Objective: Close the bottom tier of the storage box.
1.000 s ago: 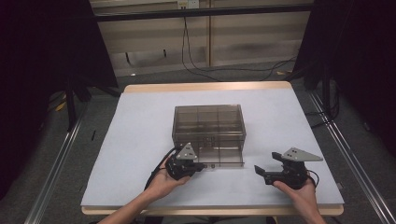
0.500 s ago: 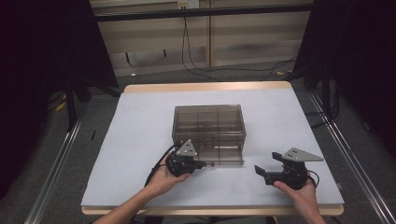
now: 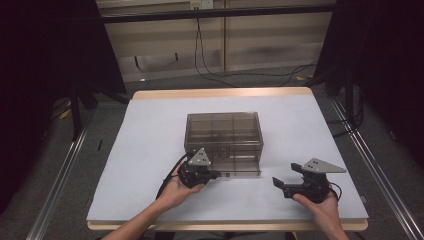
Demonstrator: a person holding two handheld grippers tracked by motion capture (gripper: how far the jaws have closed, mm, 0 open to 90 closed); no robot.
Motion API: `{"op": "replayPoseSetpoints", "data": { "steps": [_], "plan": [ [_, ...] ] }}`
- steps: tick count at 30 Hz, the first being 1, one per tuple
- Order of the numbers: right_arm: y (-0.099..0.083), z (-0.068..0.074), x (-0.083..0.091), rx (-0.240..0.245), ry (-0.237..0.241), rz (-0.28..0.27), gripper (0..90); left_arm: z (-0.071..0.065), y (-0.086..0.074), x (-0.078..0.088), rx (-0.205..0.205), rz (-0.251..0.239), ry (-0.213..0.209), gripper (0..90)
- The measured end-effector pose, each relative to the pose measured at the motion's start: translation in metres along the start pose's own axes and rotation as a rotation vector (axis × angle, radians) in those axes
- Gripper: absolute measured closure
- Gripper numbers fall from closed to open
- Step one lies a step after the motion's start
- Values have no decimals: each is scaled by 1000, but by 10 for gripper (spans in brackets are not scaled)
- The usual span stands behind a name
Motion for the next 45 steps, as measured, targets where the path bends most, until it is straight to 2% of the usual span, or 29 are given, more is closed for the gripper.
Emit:
{"op": "replayPoseSetpoints", "data": {
  "steps": [3, 16, 20, 21, 30, 36, 37, 41, 43, 45],
  "plan": [
    [0, 0, 0, 0, 0, 0, 126, -1, 0, -1, 17, -11, 2, 900],
    [0, 0, 1, -1, 2, -1, 135, 1, 1, -1, 15, 0, 14, 900],
    [0, 0, 1, 1, 2, -4, 138, 2, 1, -2, 17, -18, 16, 900],
    [0, 0, 1, 2, 5, -3, 139, 2, 2, -1, 15, -5, 19, 900],
    [0, 1, 1, 6, 11, 0, 147, 3, 2, -2, 17, -3, 24, 900],
    [0, 2, 2, 3, 16, -4, 147, 3, 2, -3, 31, -16, 23, 900],
    [0, 2, 2, 3, 17, -4, 148, 4, 2, -3, 24, -10, 22, 900],
    [0, 4, 2, 17, 26, -3, 158, 3, 2, -4, 32, -20, 23, 900],
    [0, 5, 2, 17, 27, -2, 160, 4, 3, -2, 24, 0, 28, 900],
    [0, 5, 1, 17, 32, 0, 164, 4, 3, -2, 26, -1, 29, 900]
  ]
}}
Point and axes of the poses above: each handheld gripper's, and its own axes: x roughly backward along the jaws, y roughly out of its top, z roughly to its left, the point moved 2 cm from there along -x, roughly forward along the jaws, and after that the axes turned 2 degrees about z, right-handed, at the moved point
